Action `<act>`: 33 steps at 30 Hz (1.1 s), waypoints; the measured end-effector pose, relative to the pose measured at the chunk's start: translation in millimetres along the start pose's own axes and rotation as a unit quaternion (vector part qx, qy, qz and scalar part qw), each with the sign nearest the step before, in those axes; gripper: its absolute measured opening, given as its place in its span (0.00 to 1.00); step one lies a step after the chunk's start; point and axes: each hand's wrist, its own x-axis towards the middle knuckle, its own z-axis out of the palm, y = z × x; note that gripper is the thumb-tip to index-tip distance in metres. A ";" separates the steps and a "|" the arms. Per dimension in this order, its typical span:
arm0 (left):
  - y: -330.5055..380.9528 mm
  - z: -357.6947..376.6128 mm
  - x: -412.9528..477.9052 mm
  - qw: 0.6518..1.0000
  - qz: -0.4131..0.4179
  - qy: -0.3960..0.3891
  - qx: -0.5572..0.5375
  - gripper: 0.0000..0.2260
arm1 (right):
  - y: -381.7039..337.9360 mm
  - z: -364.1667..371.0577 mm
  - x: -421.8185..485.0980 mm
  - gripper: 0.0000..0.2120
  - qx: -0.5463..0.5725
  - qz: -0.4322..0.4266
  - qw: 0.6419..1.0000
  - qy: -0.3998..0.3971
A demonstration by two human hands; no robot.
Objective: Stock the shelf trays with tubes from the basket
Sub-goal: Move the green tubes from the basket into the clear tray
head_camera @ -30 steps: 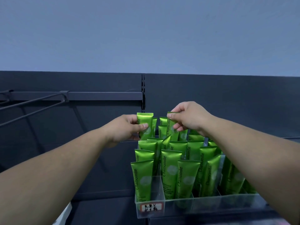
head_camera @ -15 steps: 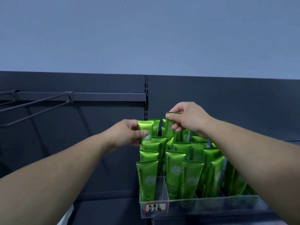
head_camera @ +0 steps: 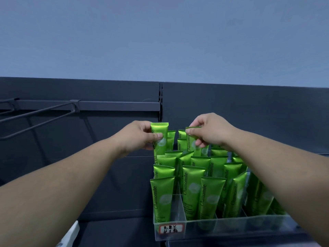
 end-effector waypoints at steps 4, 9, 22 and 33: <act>-1.6 2.9 2.4 1.000 0.004 0.004 0.005 0.05 | 9.7 1.4 -2.9 0.05 -0.008 0.031 0.999 -0.026; 4.3 3.7 4.7 0.999 0.025 0.032 -0.004 0.04 | 12.1 2.5 -5.2 0.05 -0.063 0.031 0.995 -0.075; 0.9 8.0 6.6 0.999 0.027 0.038 -0.007 0.04 | -18.4 -9.4 -10.4 0.02 -0.293 -0.124 0.942 -0.108; 1.2 10.3 1.6 0.998 0.031 0.039 -0.033 0.04 | -21.2 0.8 -10.2 0.03 -0.385 -0.139 0.897 -0.170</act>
